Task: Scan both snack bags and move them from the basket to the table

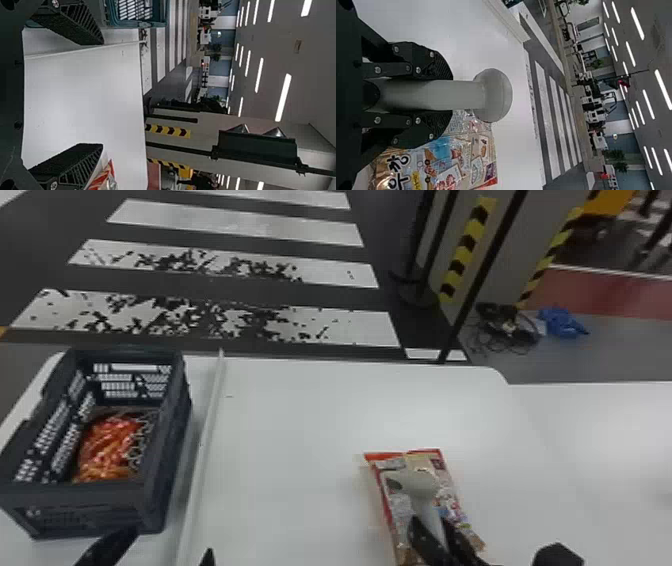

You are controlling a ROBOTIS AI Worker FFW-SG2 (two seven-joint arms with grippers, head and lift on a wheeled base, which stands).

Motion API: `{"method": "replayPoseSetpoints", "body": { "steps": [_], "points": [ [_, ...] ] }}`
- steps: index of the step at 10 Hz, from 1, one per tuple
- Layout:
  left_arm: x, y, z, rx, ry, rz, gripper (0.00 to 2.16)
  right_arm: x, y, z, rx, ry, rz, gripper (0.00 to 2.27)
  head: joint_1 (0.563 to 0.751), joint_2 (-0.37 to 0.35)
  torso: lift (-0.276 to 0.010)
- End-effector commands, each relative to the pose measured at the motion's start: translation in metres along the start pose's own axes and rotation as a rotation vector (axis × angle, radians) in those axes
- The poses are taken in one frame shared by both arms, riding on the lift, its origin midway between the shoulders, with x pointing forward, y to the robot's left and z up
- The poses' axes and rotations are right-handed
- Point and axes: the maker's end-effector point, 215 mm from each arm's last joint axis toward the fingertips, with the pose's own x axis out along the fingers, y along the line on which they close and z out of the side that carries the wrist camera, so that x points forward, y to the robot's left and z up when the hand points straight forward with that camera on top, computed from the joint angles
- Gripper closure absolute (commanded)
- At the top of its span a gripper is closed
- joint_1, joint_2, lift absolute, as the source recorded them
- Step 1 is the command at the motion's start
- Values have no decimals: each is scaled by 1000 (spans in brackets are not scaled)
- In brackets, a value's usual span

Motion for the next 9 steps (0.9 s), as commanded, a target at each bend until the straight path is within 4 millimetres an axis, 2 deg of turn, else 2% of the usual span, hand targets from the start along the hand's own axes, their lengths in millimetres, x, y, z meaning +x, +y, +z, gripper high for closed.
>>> {"method": "replayPoseSetpoints", "body": {
  "steps": [1, 3, 5, 6, 9],
  "points": [
    [0, 0, 1, -1, -2, -1, 73, -7, -16, 21, 1, -31, -26, 2250, 695, -202, -98],
    [0, -1, 1, 1, -1, -5, 73, -13, -62, 40, 12, -45, -101, 2250, 695, -242, -98],
    [-1, -2, 1, 4, -1, -7, 73, -19, -106, 50, 21, -57, -169, 2250, 695, -322, -98],
    [-1, -2, 2, 5, -2, -7, 73, -21, -123, 50, 33, -60, -196, 2250, 695, -350, -98],
    [-5, -4, 3, 3, 1, -7, 73, -21, -159, 31, 73, -54, -254, 2250, 695, -350, -98]
  ]
}}
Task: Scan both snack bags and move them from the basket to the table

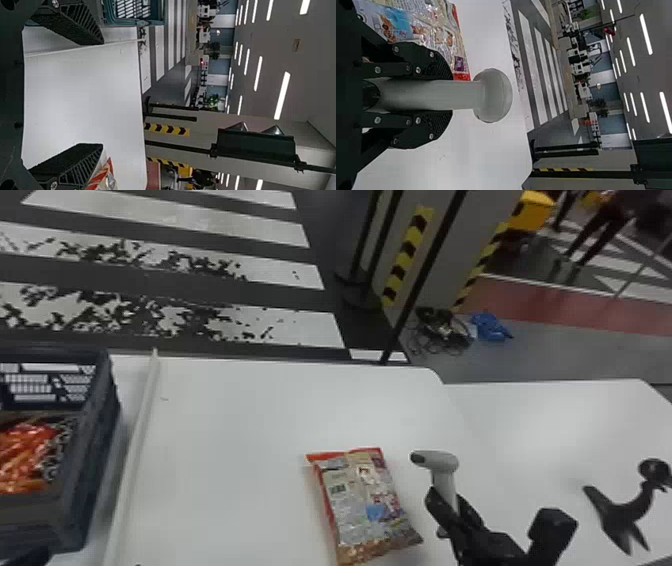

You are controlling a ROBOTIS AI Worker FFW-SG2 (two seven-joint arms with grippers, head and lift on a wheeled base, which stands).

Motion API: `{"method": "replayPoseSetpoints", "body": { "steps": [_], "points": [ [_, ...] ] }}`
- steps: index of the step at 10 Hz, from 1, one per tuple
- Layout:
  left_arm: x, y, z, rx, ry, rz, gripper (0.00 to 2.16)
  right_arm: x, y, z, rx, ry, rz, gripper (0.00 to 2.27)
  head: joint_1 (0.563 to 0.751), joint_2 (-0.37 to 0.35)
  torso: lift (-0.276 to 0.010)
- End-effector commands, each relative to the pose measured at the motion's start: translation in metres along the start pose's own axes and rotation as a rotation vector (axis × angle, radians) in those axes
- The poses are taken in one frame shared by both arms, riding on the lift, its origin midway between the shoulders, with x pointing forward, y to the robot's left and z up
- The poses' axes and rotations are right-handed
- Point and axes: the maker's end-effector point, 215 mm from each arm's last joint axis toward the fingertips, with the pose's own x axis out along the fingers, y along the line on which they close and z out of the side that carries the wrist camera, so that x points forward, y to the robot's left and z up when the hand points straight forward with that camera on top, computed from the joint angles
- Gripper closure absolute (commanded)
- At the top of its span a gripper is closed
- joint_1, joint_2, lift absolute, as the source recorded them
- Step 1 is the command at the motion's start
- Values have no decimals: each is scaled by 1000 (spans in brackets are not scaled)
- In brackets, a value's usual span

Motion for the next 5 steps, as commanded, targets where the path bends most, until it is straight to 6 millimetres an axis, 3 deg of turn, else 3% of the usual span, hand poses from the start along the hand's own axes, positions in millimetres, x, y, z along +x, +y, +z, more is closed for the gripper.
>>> {"method": "replayPoseSetpoints", "body": {
  "steps": [1, 5],
  "points": [
    [-2, -1, -1, 1, 4, -1, 73, 5, -12, -13, 12, 16, -19, 2250, 695, -350, -98],
    [-6, -5, -1, 5, 8, -4, 73, 24, -44, -30, -44, 23, -50, 2250, 695, -350, -98]
  ]
}}
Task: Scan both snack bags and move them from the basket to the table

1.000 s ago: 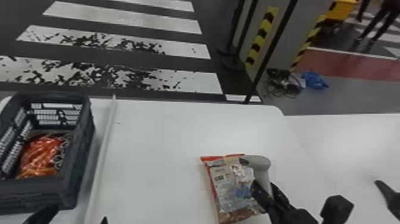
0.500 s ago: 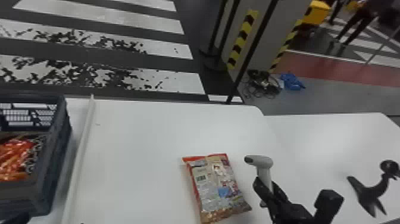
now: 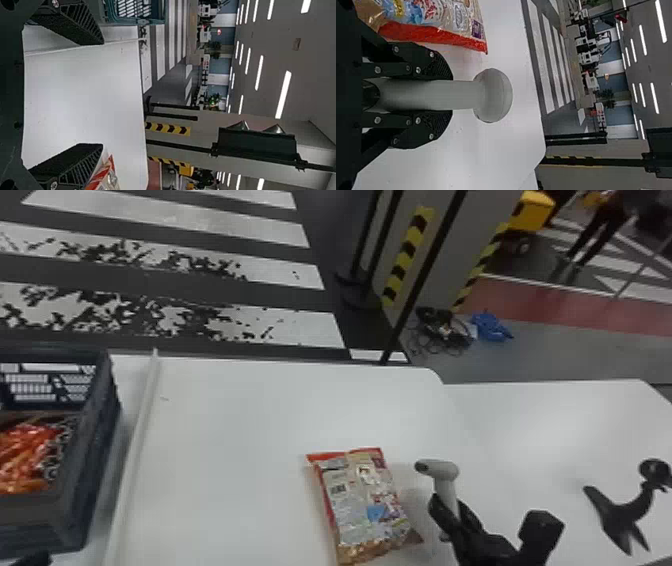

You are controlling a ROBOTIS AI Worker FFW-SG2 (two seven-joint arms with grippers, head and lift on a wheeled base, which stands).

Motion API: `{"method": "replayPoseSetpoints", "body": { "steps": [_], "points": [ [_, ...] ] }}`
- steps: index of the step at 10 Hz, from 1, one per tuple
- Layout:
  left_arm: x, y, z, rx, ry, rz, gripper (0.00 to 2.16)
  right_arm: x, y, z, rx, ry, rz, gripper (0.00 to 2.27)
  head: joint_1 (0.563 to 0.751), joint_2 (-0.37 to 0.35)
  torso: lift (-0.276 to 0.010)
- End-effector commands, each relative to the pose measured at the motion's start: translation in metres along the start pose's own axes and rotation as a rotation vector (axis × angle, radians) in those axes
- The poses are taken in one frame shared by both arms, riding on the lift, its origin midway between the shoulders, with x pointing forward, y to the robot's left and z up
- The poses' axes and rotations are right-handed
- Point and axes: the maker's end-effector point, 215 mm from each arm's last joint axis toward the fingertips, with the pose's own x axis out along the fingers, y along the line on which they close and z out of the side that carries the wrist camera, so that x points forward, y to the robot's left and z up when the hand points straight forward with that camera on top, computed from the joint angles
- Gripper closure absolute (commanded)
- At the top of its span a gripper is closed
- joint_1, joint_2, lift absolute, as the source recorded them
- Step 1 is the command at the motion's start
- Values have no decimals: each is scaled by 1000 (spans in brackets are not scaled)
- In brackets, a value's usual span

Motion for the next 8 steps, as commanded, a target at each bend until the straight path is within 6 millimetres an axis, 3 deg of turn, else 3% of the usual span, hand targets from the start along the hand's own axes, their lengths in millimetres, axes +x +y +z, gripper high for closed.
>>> {"method": "replayPoseSetpoints", "body": {
  "steps": [1, 5, 6, 7, 8],
  "points": [
    [-2, -1, 0, 1, 2, 0, 73, 8, -11, -1, -39, -2, -7, 2250, 695, -350, -98],
    [-3, -2, -2, 6, 8, -1, 73, 21, -25, -21, -90, 64, -6, 2027, 695, -350, -98],
    [-3, -1, -2, 6, 6, 0, 73, 21, -26, -23, -92, 70, -7, 1406, 695, -350, -98],
    [-2, -2, -3, 6, 6, -1, 73, 21, -28, -21, -98, 68, -7, 647, 695, -350, -98],
    [-1, -2, -3, 5, 8, -1, 73, 21, -27, -21, -95, 69, -2, 140, 695, -350, -98]
  ]
}}
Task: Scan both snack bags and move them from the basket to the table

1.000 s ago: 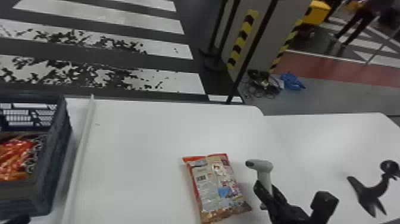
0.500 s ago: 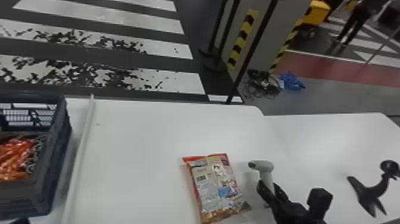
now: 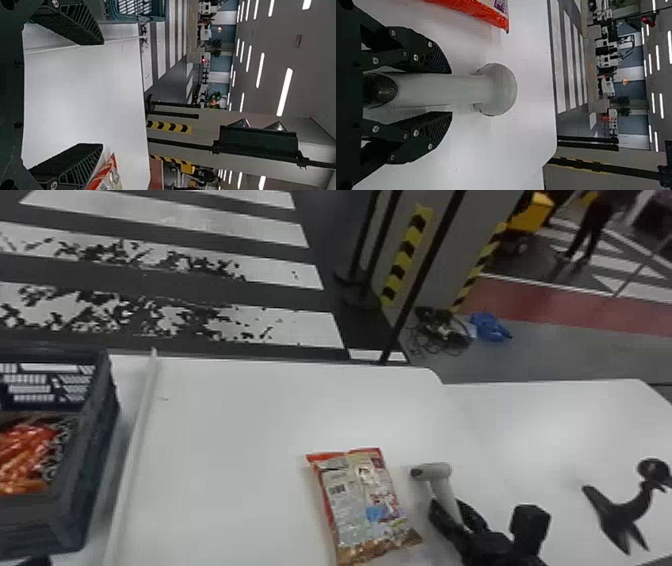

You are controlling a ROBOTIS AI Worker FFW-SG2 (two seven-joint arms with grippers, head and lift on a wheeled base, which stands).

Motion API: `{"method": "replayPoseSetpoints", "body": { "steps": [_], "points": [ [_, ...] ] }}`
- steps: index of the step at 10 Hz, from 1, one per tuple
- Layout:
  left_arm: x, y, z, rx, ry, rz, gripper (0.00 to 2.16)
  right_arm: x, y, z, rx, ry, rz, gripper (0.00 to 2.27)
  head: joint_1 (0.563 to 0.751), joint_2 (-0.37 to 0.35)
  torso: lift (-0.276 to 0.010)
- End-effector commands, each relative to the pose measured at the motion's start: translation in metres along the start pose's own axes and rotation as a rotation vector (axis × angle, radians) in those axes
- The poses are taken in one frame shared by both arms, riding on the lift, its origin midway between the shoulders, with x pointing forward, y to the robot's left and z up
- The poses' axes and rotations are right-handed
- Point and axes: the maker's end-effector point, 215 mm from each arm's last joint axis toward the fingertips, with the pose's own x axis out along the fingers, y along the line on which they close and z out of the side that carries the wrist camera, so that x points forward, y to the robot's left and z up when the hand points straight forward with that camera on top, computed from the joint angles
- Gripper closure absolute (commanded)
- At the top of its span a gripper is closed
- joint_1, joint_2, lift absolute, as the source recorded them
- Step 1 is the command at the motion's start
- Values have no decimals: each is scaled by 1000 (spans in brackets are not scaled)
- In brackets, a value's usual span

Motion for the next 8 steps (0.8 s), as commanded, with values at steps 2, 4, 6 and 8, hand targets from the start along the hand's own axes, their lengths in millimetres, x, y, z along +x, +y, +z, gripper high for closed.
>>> {"method": "replayPoseSetpoints", "body": {
  "steps": [2, 4, 6, 8],
  "points": [
    [3, 0, 0, -2, 0, 0, 73, -11, 0, 9, 2, -20, 3, 97, 695, -350, -98],
    [5, 1, -1, 0, 0, 1, 73, -35, 22, 45, 15, -101, 37, 100, 695, -350, -98],
    [5, 1, -3, -2, 5, 3, 73, -59, 58, 72, 49, -97, 119, 100, 695, -350, -98],
    [5, 2, -9, -3, 12, 3, 73, -65, 89, 67, 89, 5, 206, 103, 695, -350, -98]
  ]
}}
